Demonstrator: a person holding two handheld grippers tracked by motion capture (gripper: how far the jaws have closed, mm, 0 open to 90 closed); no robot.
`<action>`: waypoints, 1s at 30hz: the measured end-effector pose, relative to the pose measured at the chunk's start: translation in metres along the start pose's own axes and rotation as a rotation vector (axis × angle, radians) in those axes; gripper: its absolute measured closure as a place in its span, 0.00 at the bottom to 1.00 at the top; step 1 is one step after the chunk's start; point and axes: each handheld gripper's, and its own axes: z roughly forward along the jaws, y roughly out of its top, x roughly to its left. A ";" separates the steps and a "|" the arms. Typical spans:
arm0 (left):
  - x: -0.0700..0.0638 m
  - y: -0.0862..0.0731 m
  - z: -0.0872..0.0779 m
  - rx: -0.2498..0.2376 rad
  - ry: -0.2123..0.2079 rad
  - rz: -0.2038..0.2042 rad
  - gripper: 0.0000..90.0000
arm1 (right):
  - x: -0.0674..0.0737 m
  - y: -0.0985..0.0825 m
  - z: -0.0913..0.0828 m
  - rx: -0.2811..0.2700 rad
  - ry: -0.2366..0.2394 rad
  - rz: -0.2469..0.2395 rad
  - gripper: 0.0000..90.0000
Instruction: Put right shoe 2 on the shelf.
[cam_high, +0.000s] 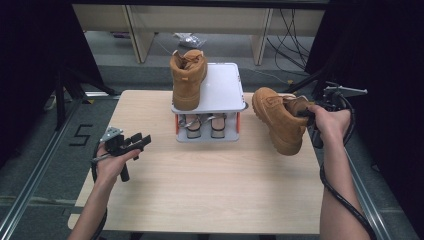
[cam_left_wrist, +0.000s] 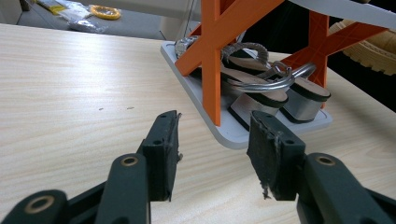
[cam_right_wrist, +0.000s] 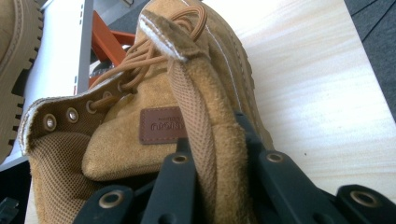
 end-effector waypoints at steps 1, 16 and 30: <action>0.000 0.000 0.000 0.000 -0.001 -0.001 0.58 | 0.003 0.001 -0.001 0.000 -0.043 -0.008 0.92; 0.000 0.000 0.001 0.001 -0.001 0.001 0.58 | 0.015 0.010 -0.003 -0.018 -0.023 0.005 0.92; 0.002 0.001 0.000 -0.003 0.001 0.001 0.58 | 0.019 0.015 -0.005 -0.036 -0.017 -0.006 0.91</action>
